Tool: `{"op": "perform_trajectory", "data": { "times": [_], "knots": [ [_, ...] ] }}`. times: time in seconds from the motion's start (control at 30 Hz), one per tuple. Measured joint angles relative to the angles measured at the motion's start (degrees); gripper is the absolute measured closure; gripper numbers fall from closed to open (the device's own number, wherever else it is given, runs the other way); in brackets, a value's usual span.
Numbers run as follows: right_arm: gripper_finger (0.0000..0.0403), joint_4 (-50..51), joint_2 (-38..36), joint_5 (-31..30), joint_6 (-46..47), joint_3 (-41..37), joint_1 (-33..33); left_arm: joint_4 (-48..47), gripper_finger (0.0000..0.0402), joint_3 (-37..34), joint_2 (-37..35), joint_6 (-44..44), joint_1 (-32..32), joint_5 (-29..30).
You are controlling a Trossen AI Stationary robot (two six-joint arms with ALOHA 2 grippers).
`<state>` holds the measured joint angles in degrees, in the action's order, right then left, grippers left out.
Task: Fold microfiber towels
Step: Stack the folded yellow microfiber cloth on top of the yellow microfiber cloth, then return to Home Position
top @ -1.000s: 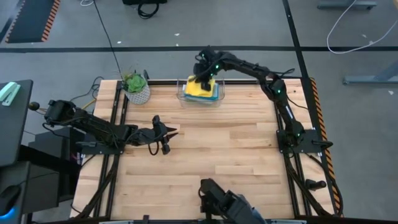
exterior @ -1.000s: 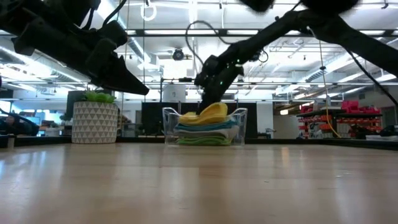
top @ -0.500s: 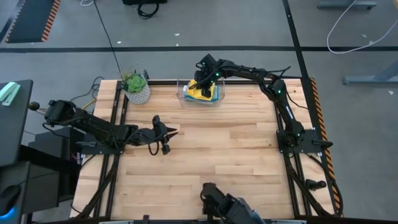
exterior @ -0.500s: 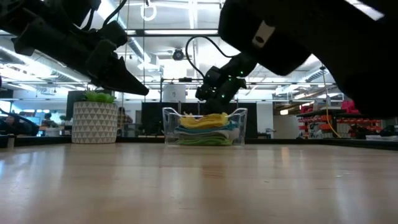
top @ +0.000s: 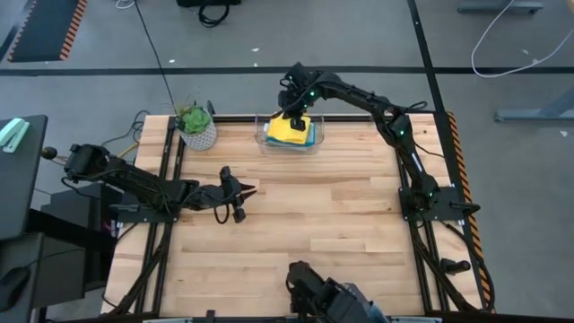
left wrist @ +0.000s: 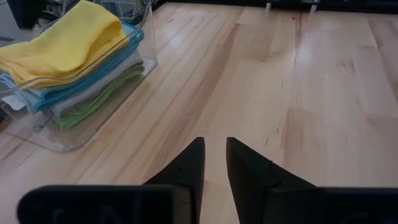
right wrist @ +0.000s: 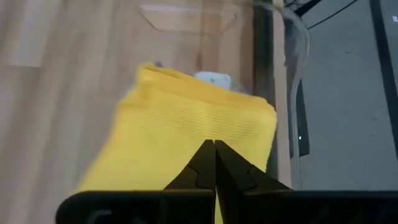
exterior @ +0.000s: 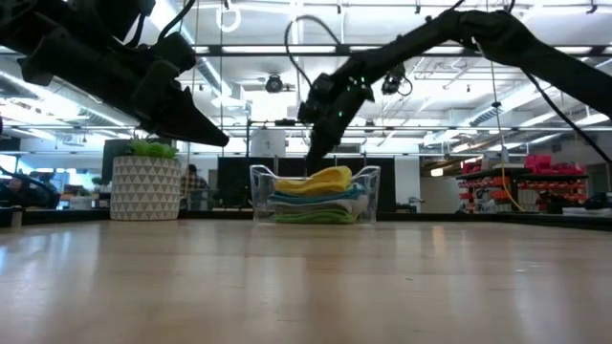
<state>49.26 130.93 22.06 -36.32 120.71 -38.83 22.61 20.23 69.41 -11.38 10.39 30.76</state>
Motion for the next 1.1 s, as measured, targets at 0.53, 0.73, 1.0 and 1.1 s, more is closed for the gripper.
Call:
{"op": "perform_trajectory", "data": {
  "times": [0.53,0.73,1.0,1.1],
  "knots": [
    [0.0400,5.74,-0.02,-6.59,-1.43,-5.88,-0.52,2.47,0.0390,0.00,0.00,-1.69,-1.54,-0.46],
    [0.0400,3.25,-1.58,-7.42,-1.70,-3.26,-0.82,9.01,0.0394,0.00,-0.22,4.48,-6.22,-11.22],
    [0.0402,-14.48,-15.25,2.65,4.81,-13.64,0.15,13.46,0.0395,-2.93,-4.64,8.04,-13.04,-22.45],
    [0.0402,-32.65,-22.74,1.76,9.61,-28.09,2.07,20.62,0.0395,-7.27,-8.19,9.03,-14.03,-25.24]
  ]
}}
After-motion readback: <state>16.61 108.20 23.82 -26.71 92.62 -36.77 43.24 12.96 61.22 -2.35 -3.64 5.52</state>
